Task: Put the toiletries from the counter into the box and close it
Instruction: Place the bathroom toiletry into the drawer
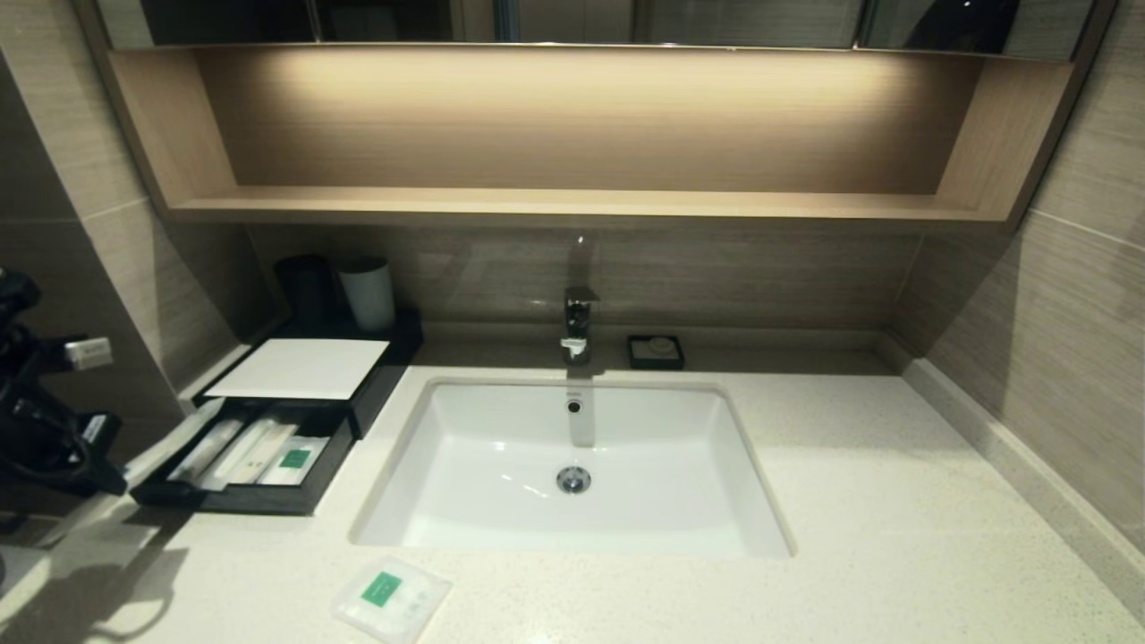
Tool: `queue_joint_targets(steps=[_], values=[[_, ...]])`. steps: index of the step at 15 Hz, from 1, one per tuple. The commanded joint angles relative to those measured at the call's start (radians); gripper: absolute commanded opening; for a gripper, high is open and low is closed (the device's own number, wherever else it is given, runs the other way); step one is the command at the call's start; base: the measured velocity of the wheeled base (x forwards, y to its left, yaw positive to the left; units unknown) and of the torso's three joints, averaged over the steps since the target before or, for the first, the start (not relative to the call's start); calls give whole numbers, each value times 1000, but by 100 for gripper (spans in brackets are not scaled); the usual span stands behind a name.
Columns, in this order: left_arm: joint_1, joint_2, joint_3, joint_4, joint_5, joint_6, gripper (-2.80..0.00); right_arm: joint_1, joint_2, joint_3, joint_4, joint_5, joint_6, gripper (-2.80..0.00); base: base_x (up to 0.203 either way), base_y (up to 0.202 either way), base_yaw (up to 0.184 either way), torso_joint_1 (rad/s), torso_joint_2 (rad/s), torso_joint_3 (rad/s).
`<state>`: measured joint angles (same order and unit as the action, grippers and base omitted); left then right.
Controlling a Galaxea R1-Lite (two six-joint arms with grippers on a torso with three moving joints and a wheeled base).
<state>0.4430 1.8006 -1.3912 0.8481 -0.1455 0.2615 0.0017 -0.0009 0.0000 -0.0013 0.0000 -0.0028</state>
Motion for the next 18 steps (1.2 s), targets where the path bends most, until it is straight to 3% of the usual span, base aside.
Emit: queue_joint_targets(steps=[1,18], values=[[0,24,-15,2,-2,-2,-280,0,-1,2,0,0,0,-280,0,0,0,0,0,0],[-29,141,-92,-12,-8,-13,-280,0,-1,2,0,0,0,-280,0,0,0,0,3,0]])
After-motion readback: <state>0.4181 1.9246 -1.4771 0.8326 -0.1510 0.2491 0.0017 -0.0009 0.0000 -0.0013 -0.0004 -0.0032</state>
